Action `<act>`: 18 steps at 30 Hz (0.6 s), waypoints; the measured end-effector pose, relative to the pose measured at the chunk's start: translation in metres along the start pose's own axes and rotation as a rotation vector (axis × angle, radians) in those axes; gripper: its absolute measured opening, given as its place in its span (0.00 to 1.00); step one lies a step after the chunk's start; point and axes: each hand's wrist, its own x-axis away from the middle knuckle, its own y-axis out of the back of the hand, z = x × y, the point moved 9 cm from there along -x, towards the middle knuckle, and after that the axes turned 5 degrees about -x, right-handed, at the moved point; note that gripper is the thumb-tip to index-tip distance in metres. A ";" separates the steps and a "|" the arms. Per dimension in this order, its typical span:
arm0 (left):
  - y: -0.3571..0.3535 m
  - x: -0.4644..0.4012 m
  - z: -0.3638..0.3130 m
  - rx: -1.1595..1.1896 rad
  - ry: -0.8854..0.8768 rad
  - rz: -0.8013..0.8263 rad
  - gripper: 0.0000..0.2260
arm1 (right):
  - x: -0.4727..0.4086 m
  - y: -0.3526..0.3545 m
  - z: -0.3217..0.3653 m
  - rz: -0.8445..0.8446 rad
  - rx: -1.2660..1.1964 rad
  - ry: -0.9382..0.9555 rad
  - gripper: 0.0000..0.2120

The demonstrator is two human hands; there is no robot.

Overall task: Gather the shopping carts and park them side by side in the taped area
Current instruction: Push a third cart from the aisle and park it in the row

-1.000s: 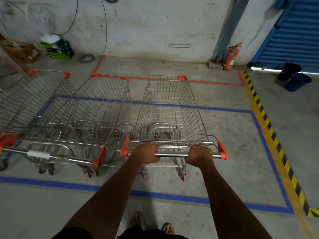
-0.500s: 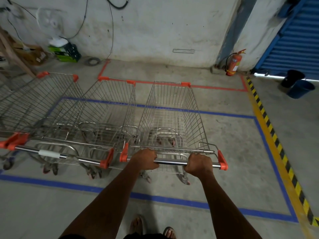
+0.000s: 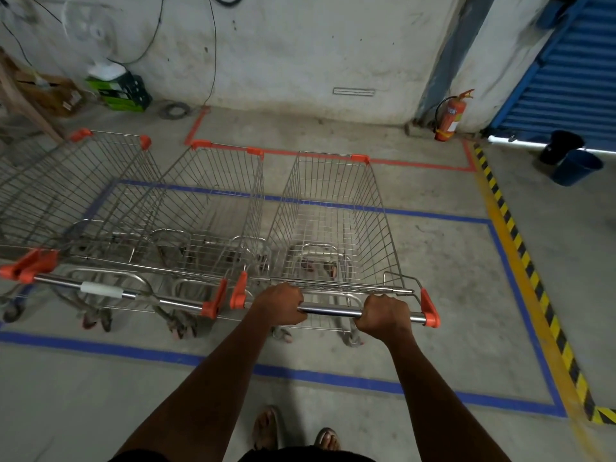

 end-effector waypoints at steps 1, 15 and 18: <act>-0.002 0.001 -0.001 0.005 0.003 0.005 0.16 | 0.002 0.001 0.000 0.006 -0.002 -0.002 0.19; -0.011 0.018 0.014 -0.016 -0.001 0.012 0.15 | 0.020 -0.001 0.025 0.017 -0.005 0.003 0.14; -0.011 0.021 0.015 -0.016 -0.009 0.012 0.16 | 0.021 -0.002 0.026 0.002 -0.003 0.006 0.16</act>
